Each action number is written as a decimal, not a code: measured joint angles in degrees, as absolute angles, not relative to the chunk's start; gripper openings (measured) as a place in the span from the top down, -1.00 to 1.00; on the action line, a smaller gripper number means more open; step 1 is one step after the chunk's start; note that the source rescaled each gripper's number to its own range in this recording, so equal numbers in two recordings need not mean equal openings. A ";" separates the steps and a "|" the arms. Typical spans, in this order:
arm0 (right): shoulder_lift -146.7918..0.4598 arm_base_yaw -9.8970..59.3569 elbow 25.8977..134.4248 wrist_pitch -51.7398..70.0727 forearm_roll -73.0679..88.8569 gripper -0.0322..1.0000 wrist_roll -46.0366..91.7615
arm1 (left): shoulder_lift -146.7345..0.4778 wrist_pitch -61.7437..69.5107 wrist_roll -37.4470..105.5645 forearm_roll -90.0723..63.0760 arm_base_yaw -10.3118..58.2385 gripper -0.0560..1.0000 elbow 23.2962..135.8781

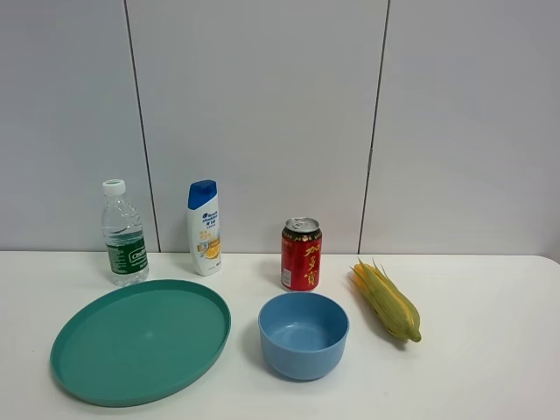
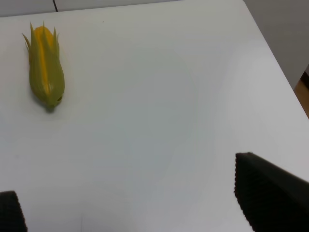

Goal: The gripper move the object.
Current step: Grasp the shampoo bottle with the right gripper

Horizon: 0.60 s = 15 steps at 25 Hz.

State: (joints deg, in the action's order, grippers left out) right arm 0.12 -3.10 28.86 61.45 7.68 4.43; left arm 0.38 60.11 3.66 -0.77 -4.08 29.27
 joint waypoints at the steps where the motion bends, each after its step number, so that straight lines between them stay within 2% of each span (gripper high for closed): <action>1: 0.12 -3.10 28.86 61.45 7.68 -0.81 4.43 | 0.38 60.11 3.66 -0.77 -4.08 -1.00 29.27; 15: 0.12 -3.10 28.86 61.45 7.68 -0.81 4.43 | 0.38 60.11 3.66 -0.77 -4.08 -1.00 29.27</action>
State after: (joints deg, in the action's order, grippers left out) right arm 0.12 -3.10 28.86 61.45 7.68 4.43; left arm 0.38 60.11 3.66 -0.77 -4.08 29.27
